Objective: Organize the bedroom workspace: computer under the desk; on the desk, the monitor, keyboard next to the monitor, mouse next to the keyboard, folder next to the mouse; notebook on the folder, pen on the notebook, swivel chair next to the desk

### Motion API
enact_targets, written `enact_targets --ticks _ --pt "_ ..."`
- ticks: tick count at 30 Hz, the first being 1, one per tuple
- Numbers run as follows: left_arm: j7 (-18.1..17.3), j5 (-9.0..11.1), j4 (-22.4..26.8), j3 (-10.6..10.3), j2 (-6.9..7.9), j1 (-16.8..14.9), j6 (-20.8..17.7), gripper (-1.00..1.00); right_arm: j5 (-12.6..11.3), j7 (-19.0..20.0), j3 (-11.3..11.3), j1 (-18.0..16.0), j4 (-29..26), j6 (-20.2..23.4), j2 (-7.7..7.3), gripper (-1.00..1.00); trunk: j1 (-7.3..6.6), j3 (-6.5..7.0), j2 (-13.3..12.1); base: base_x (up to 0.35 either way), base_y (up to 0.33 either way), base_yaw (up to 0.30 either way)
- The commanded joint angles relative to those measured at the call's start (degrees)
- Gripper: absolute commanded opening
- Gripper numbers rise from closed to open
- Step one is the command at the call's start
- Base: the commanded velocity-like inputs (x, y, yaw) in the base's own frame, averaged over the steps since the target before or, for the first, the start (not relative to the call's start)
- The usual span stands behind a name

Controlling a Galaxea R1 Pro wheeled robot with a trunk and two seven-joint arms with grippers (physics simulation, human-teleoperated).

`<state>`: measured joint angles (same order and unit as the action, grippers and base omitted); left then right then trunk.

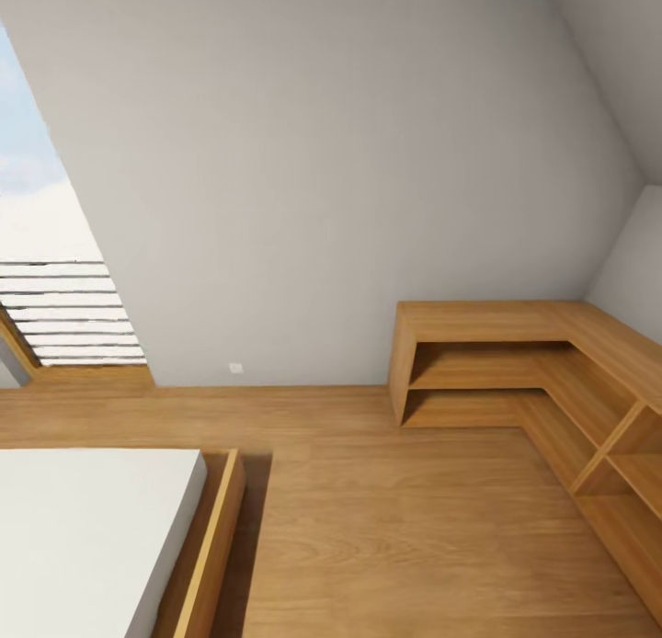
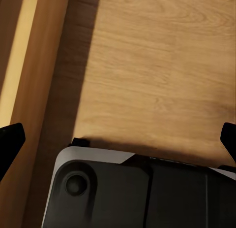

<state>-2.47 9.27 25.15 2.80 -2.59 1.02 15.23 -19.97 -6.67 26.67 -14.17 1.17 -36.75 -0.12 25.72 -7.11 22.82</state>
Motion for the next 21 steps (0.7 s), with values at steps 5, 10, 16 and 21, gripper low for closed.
enact_targets --ticks 5,10,16,21 --pt "-0.26 0.22 0.08 0.28 -0.05 0.00 0.00 1.00 -0.15 -0.27 0.49 -0.07 0.11 -0.17 0.03 1.00 0.06 -0.10 0.10 0.301 0.000 0.000" --pt "-0.26 0.22 0.07 0.28 -0.05 0.02 0.00 1.00 -0.15 -0.27 0.49 -0.07 0.12 -0.17 0.06 1.00 0.06 -0.10 0.10 0.301 0.000 0.000" --pt "-0.26 0.22 0.05 0.28 -0.05 -0.01 0.00 1.00 -0.15 -0.33 0.49 -0.07 0.14 -0.16 0.10 1.00 0.06 -0.10 0.10 0.301 0.000 0.000" --pt "-0.26 0.22 0.02 0.28 -0.05 -0.01 -0.02 1.00 -0.15 -0.35 0.49 -0.07 0.14 -0.16 0.11 1.00 0.06 -0.10 0.10 0.301 0.000 0.000"
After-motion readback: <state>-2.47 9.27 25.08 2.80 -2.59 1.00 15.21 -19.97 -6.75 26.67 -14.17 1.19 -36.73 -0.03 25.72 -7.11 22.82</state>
